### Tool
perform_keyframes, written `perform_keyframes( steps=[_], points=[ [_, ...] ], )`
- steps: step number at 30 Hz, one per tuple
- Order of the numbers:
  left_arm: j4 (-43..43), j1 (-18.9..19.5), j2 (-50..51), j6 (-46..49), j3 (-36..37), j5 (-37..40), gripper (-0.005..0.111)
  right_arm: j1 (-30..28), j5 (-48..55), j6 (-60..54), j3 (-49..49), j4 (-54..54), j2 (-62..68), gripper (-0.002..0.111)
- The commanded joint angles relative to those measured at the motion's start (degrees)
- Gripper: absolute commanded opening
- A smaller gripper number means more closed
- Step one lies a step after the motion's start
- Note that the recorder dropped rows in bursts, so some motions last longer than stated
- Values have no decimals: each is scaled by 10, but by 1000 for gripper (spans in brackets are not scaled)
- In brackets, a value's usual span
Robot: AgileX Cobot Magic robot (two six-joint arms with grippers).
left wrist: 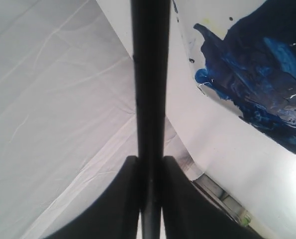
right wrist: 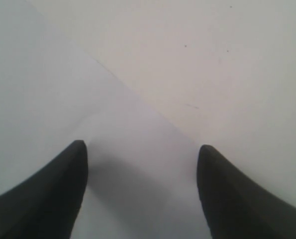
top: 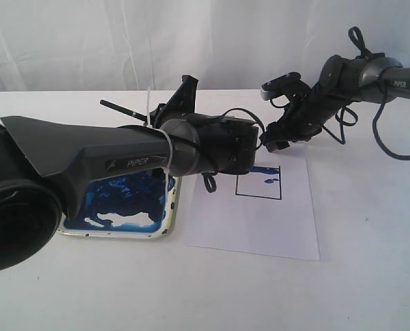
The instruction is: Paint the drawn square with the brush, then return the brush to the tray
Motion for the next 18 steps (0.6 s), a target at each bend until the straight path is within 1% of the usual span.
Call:
perform_keyframes(
  steps=[1,5,8,12,14,18],
  points=[
    [1,0,-1,-8,-3,56,0,0,16,-9,11,-29,22,60],
    [1,0,-1,-10,-2,56,0,0,16,-9,11,-29,22,60],
    [8,0,-13,-24,20,56,0,0,16,-9,11,-29,22,60],
    [33,0,-43,-61,72,56,0,0,15,-9,11,-29,22,60],
    [27,0,-56,-62,92,56,0,0,15,-9,11,-30,22,60],
    [30,0,-66,-72,105,52,0,0,16,-9,11,-30,22,60]
  ],
)
